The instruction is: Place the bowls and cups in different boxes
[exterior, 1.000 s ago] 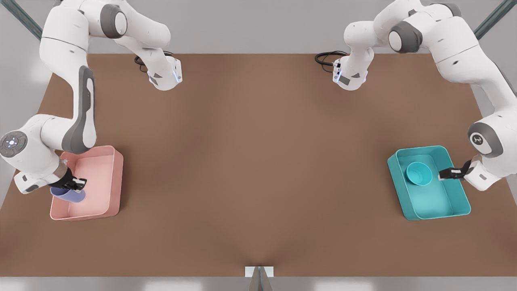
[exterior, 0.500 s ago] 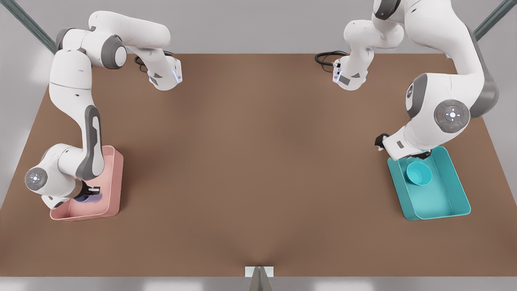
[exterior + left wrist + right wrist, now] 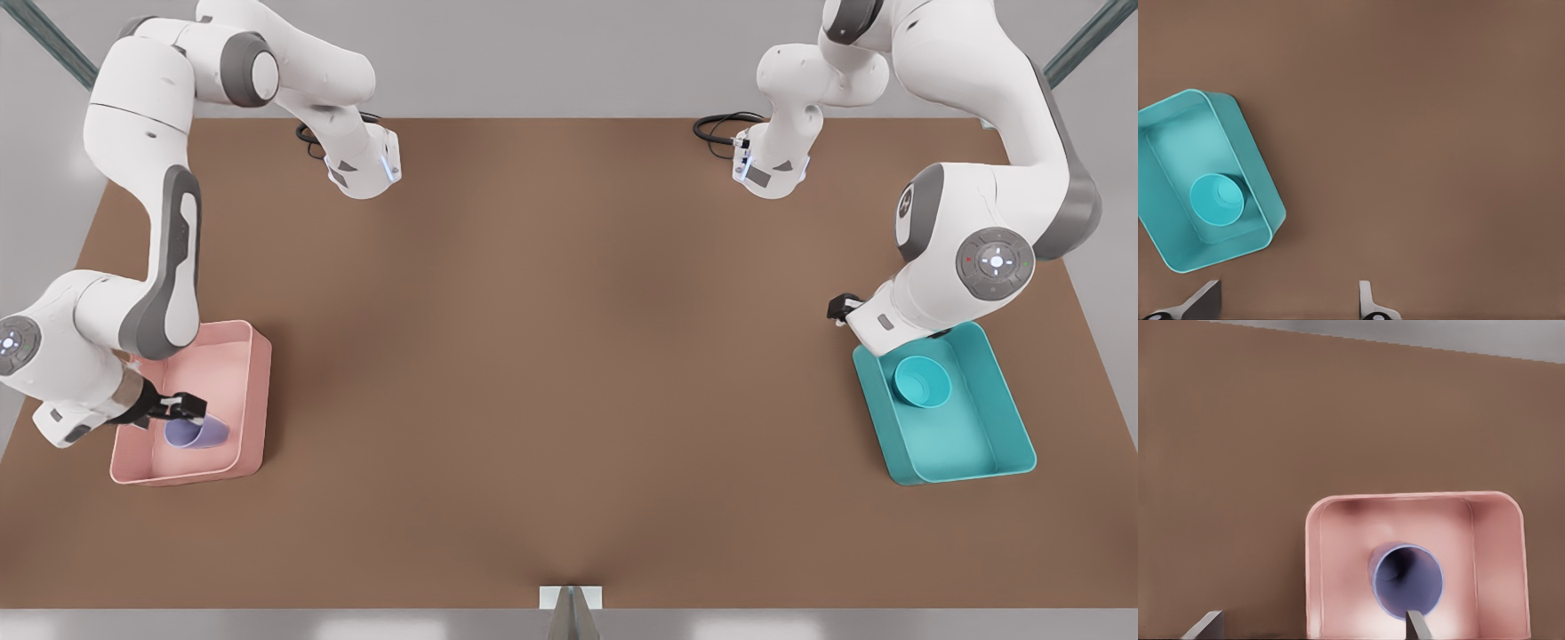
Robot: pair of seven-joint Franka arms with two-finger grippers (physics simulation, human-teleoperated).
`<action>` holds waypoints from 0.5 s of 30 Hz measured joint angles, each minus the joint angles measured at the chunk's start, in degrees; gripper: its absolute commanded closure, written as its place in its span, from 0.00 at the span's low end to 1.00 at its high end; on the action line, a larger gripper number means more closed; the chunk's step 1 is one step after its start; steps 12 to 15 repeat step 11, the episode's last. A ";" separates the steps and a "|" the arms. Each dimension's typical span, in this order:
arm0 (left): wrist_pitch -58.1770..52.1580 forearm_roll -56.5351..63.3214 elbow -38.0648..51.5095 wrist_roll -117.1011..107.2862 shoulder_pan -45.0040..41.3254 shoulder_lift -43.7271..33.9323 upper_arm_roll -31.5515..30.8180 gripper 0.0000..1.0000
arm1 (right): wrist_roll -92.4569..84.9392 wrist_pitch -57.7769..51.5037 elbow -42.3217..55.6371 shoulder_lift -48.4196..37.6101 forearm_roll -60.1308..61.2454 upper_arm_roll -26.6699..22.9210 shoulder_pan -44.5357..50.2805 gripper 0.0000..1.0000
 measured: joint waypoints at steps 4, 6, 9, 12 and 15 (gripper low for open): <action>-0.26 0.01 0.07 -0.87 0.00 -0.03 0.00 0.00 | 3.06 -11.77 2.42 -7.56 0.59 2.03 4.74 0.00; -0.33 0.01 0.08 -1.22 0.00 -0.05 0.00 0.00 | 4.41 -16.13 -2.14 -13.49 0.67 2.15 5.13 0.00; -0.41 0.02 0.09 -1.69 -0.03 -0.06 0.00 0.00 | 6.13 -19.42 -8.37 -18.02 0.66 2.13 5.24 0.00; -0.44 0.05 0.09 -1.96 -0.08 -0.05 0.00 0.00 | 7.13 -20.60 -9.72 -18.77 0.66 2.13 5.45 0.00; -0.44 0.05 0.09 -1.96 -0.08 -0.05 0.00 0.00 | 7.13 -20.60 -9.72 -18.77 0.66 2.13 5.45 0.00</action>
